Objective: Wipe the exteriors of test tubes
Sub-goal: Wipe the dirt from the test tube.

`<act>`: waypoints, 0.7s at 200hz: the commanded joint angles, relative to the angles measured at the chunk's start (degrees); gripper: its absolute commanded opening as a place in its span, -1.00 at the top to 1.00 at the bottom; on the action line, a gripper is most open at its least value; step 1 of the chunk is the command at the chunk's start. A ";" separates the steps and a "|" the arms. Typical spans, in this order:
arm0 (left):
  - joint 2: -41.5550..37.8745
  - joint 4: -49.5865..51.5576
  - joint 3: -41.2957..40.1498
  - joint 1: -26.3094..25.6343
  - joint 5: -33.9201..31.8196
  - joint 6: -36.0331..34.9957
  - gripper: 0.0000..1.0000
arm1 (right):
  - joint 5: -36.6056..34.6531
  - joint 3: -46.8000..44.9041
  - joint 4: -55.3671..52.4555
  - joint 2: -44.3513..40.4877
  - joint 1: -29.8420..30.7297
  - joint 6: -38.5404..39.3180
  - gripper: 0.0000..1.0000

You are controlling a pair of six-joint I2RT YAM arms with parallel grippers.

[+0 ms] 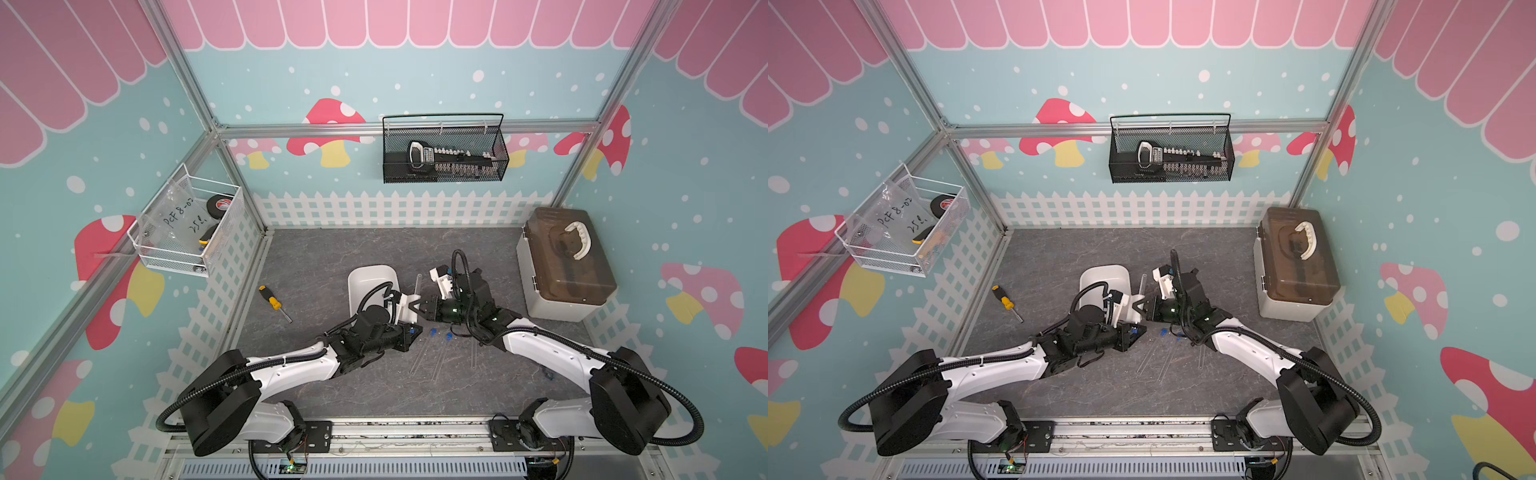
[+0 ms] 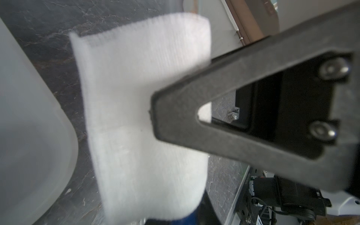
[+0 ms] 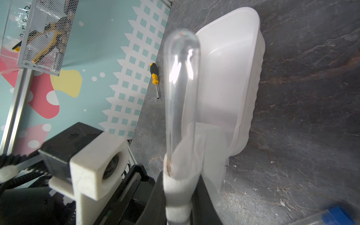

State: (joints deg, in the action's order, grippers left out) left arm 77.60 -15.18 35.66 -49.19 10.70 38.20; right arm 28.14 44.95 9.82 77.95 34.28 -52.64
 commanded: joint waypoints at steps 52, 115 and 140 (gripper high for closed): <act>-1.73 0.99 0.42 -1.06 3.46 0.08 0.81 | -5.79 3.67 0.33 2.37 -3.08 4.33 0.67; -2.02 0.94 0.07 -1.00 2.74 0.30 0.82 | -6.03 1.06 1.86 0.72 -2.99 3.32 0.60; -2.06 1.11 -0.13 -1.00 2.92 0.47 0.81 | -6.50 2.91 1.82 1.81 -3.05 3.73 0.57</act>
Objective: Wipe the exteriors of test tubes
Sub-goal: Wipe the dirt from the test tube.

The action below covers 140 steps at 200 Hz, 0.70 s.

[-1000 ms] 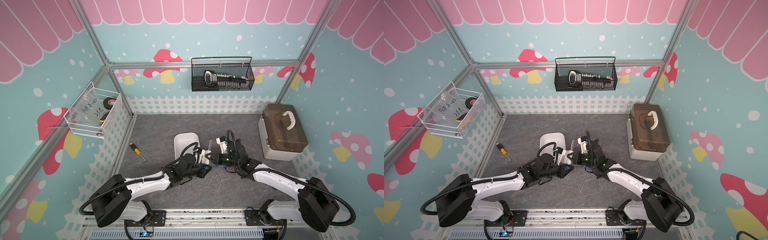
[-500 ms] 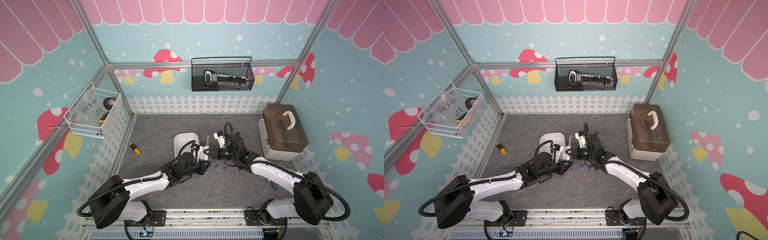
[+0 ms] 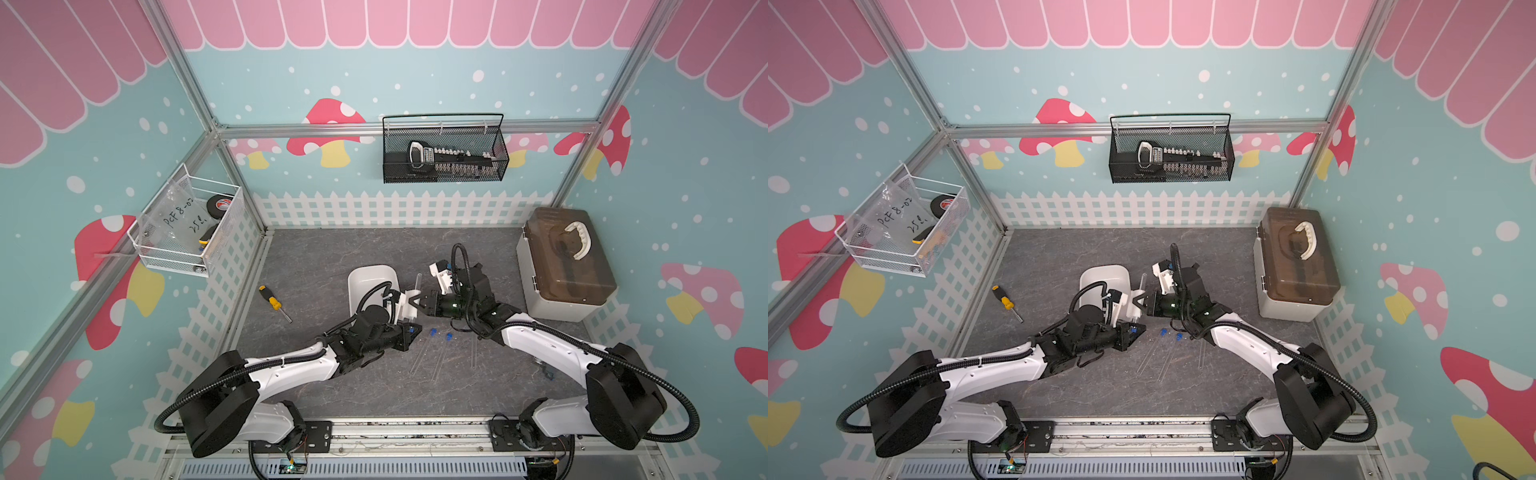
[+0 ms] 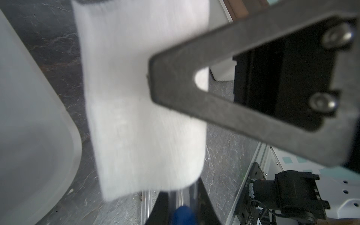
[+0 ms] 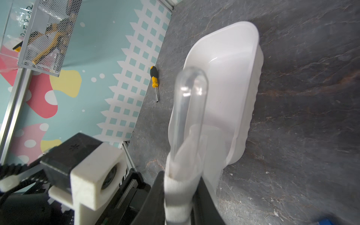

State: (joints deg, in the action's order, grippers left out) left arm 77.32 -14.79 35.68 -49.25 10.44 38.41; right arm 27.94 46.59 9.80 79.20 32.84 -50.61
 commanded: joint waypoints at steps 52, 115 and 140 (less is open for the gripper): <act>-2.78 1.26 -0.78 -0.93 2.76 0.25 0.82 | -6.32 5.12 1.79 3.35 -2.46 2.88 0.57; -3.34 0.91 -1.06 -0.93 2.33 0.34 0.81 | -2.73 5.32 2.11 3.97 -2.75 2.36 0.57; -3.32 0.03 -1.22 -0.93 1.96 0.81 0.81 | -2.10 2.17 1.97 1.36 -1.63 1.45 0.56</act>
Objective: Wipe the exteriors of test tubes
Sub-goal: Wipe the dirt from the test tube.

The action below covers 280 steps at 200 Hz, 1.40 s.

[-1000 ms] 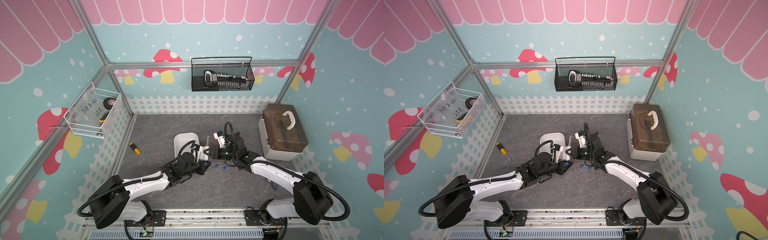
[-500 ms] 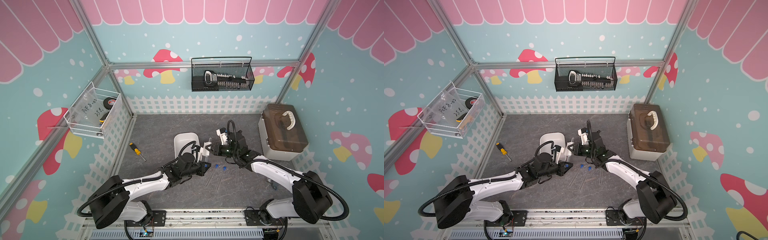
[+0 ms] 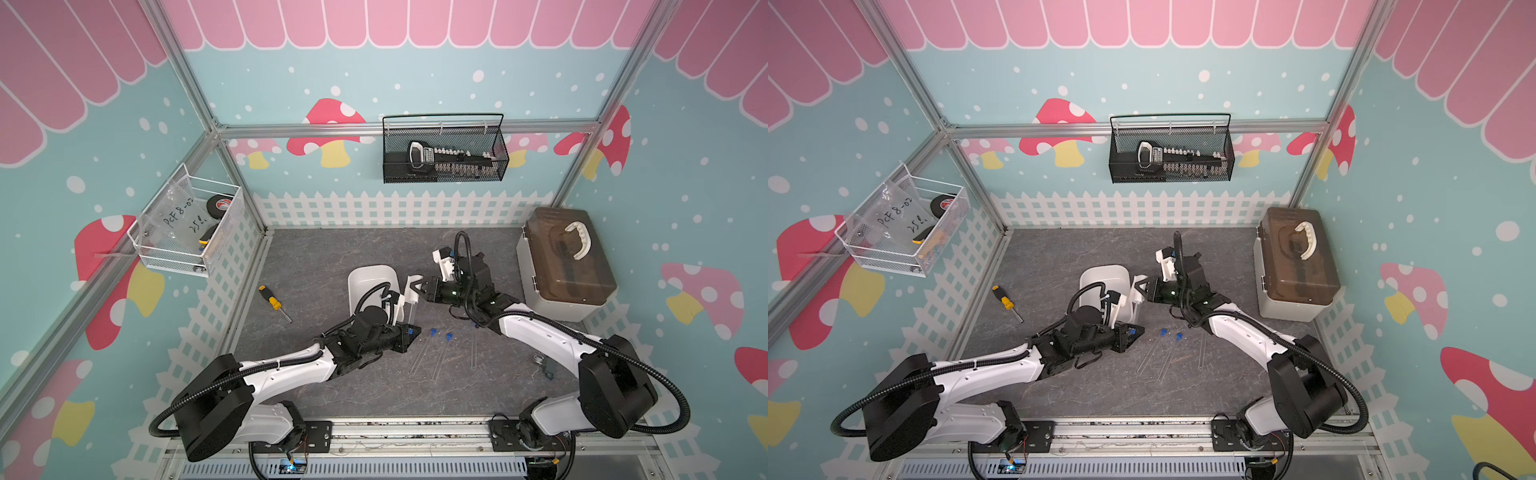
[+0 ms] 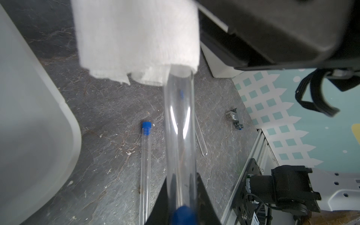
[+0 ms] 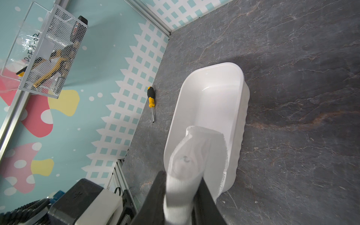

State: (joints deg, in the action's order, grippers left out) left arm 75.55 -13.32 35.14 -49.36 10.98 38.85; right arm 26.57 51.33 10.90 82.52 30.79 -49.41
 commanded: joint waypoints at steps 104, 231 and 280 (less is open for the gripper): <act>-1.09 -2.63 0.02 -0.47 1.41 0.69 0.81 | -5.00 -11.03 2.01 -7.85 5.84 -3.52 0.54; -1.30 -2.83 -1.38 -0.56 2.56 1.14 0.81 | -0.55 3.50 -2.21 0.04 -1.95 3.04 0.52; -0.64 -4.68 -1.04 -0.38 2.20 1.97 0.81 | -0.79 -3.37 -0.95 -3.88 0.84 0.69 0.51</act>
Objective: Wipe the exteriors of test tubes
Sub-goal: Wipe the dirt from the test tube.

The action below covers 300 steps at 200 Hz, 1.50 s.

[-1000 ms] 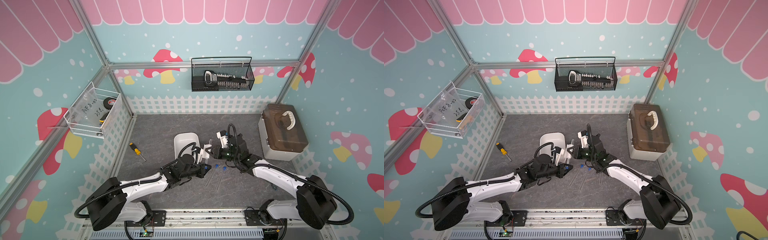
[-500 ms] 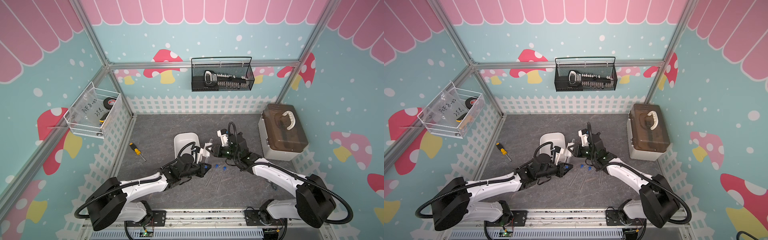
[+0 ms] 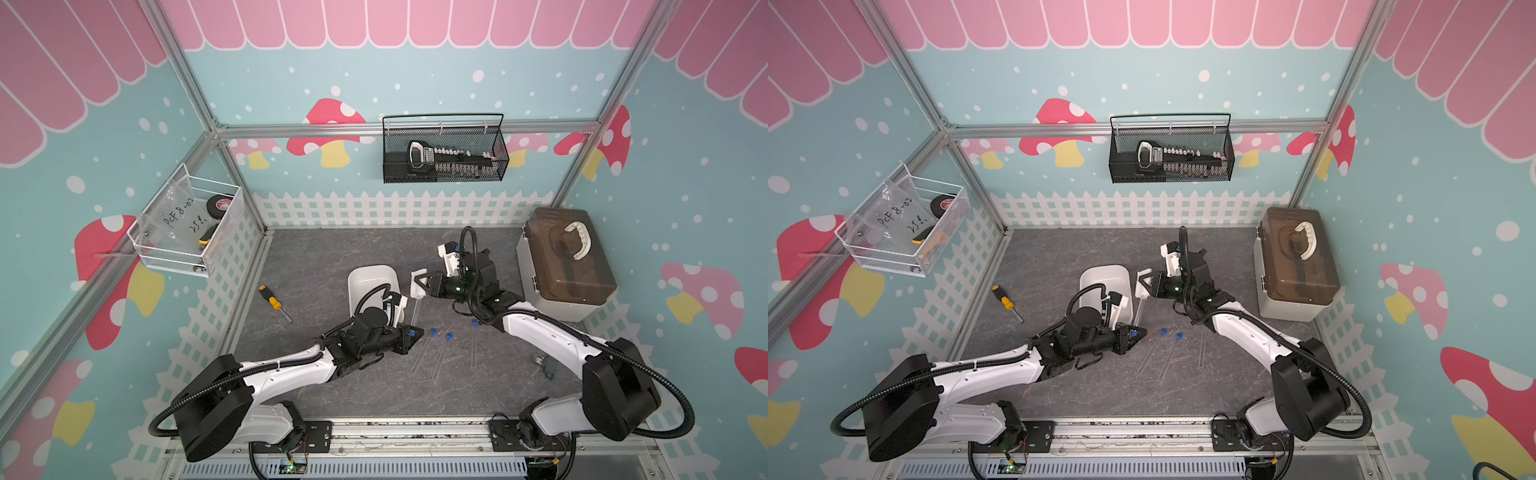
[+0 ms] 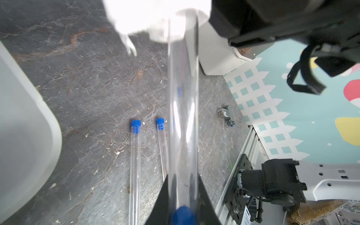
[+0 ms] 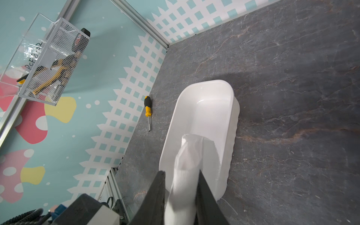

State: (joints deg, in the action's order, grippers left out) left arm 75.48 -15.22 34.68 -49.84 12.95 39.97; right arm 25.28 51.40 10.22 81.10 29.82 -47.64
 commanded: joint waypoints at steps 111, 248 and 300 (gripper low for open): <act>0.96 -4.13 0.19 0.36 0.48 1.52 0.81 | -3.67 -11.91 3.14 -7.63 7.08 -6.41 0.52; 0.09 -3.14 -0.09 0.36 1.82 0.99 0.81 | -4.80 -1.57 0.13 -3.01 1.28 -0.44 0.54; 0.34 -3.67 0.50 0.36 1.07 0.73 0.81 | -3.66 -6.48 1.03 -5.13 2.69 -2.75 0.53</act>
State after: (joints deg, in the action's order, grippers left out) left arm 76.34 -17.17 34.15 -49.56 14.17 40.53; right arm 21.37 47.66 11.68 77.62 31.51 -49.60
